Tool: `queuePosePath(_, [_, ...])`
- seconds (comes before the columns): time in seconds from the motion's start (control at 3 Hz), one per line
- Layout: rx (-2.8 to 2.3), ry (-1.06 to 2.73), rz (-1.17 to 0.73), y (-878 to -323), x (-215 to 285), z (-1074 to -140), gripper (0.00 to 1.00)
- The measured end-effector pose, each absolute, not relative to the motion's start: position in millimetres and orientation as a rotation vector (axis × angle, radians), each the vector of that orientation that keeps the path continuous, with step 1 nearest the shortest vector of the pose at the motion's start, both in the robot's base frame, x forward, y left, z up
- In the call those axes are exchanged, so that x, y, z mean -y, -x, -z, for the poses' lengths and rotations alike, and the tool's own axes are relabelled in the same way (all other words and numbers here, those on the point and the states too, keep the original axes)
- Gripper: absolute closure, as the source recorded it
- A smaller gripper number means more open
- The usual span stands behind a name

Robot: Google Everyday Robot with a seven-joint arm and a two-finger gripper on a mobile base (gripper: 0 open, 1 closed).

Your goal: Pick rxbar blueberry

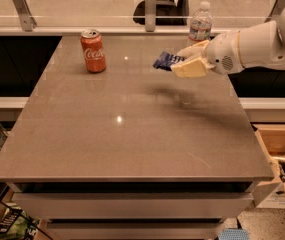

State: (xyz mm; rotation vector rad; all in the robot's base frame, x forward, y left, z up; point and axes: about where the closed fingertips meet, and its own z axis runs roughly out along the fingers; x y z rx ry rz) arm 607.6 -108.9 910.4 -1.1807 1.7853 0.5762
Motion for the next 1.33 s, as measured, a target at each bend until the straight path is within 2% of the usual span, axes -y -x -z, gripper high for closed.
queuePosePath(1.33, [-1.75,1.338,-0.519,-606,99,-967,1.0])
